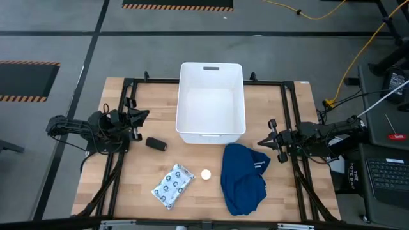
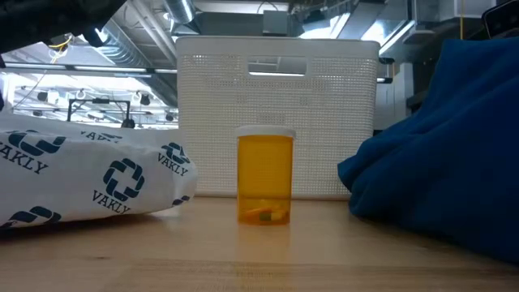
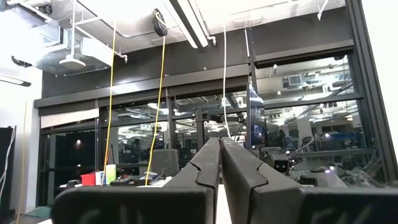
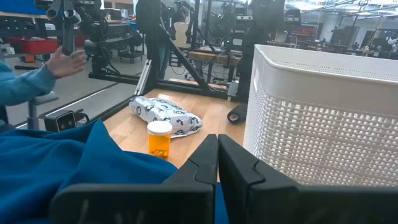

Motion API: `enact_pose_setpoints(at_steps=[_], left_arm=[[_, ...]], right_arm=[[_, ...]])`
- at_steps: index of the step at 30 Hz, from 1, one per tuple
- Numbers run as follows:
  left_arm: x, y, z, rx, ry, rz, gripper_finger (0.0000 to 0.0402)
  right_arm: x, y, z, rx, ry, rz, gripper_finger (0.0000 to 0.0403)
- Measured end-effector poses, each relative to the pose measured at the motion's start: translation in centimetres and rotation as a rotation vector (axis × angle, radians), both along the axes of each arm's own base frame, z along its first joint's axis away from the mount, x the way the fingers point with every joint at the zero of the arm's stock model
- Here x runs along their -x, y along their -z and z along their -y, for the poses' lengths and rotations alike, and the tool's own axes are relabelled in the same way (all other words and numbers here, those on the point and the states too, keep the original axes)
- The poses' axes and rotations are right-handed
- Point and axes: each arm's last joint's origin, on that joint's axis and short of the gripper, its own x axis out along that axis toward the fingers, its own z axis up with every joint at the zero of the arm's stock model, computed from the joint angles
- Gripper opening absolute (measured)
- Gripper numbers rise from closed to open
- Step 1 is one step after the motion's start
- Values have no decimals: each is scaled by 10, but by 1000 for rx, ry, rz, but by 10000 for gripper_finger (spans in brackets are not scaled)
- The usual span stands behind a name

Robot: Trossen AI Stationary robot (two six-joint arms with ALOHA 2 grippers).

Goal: Pick & place medical supplies in basket/bin

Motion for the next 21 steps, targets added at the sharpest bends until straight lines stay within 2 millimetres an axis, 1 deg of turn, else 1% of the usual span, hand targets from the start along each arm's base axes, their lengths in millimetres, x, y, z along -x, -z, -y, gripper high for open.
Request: enact_pose_setpoints(at_steps=[21], left_arm=[[0,0,0,8,5,2,10]], right_arm=[[0,0,0,0,0,1,16]])
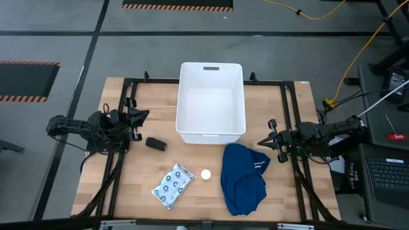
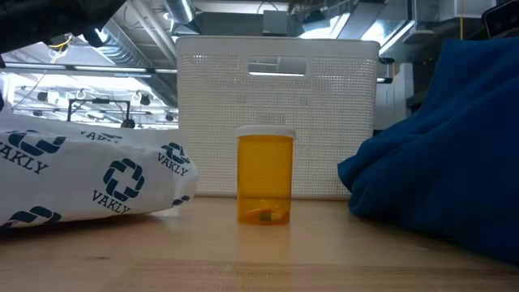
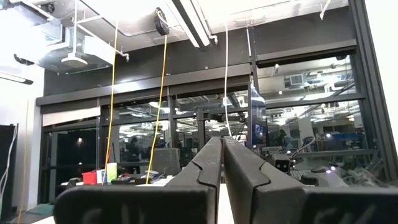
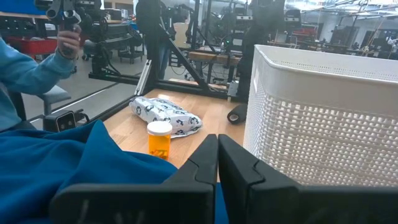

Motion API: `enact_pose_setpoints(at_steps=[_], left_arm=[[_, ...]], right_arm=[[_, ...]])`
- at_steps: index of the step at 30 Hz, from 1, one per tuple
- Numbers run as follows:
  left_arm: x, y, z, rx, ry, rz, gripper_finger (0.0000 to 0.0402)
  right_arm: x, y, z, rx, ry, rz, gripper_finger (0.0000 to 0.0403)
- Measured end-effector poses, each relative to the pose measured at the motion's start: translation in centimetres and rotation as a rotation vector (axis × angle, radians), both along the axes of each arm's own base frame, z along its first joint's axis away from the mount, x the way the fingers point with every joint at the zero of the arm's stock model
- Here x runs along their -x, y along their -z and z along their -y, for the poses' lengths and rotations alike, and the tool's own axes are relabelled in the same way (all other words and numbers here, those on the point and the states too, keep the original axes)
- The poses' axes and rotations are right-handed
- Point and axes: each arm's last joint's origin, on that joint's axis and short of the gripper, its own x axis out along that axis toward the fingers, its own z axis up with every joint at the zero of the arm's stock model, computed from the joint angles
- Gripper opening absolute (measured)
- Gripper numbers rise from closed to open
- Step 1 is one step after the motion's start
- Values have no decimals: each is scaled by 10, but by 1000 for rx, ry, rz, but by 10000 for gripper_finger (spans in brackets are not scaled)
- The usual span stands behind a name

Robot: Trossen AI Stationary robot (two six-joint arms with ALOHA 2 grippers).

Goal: Pick & place medical supplies in basket/bin

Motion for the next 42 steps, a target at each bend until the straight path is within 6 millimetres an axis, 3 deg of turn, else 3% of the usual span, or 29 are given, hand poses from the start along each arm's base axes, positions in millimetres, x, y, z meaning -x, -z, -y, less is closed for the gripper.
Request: enact_pose_setpoints(at_steps=[25,34,42], left_arm=[[-2,3,1,17,45,-23,7],[-7,12,1,71,47,-137,2],[-1,-19,-1,162,28,-292,1]], right_arm=[[0,0,0,-52,0,-11,16],[0,0,0,-51,0,-11,16],[0,0,0,-53,1,-11,16]])
